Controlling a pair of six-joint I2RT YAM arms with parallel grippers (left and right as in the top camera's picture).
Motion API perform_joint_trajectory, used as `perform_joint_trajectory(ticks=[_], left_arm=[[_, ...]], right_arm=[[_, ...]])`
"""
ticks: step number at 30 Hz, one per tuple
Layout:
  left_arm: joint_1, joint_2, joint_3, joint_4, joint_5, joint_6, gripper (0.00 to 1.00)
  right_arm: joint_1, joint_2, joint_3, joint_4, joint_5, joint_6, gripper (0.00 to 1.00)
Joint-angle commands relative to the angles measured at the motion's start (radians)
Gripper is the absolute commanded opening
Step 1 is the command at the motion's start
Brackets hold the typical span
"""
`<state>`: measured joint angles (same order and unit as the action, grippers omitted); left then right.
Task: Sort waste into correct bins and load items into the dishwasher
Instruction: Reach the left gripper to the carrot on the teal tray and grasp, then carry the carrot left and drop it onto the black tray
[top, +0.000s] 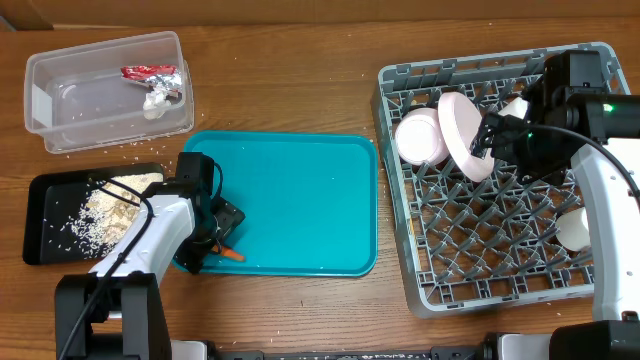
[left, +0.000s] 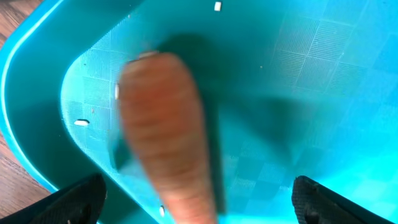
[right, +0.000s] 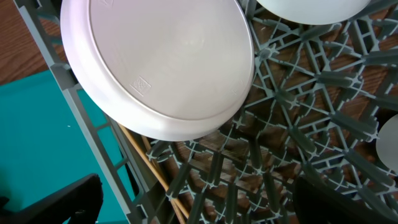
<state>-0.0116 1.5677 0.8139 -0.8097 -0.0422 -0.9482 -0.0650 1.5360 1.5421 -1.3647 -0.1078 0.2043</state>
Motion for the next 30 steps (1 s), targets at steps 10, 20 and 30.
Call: perform_joint_trajectory(ticks=[10, 20, 30], left_arm=[[-0.002, 0.016, -0.010, 0.033, -0.021, -0.017, 0.43], [-0.002, 0.016, -0.010, 0.034, -0.045, -0.016, 0.32], [0.001, 0.016, -0.001, 0.035, -0.054, 0.016, 0.10]], right_arm=[[-0.001, -0.030, 0.013, 0.001, -0.006, -0.011, 1.00], [-0.001, -0.030, 0.013, 0.000, -0.006, -0.011, 1.00], [-0.001, -0.030, 0.013, -0.003, -0.006, -0.011, 1.00]])
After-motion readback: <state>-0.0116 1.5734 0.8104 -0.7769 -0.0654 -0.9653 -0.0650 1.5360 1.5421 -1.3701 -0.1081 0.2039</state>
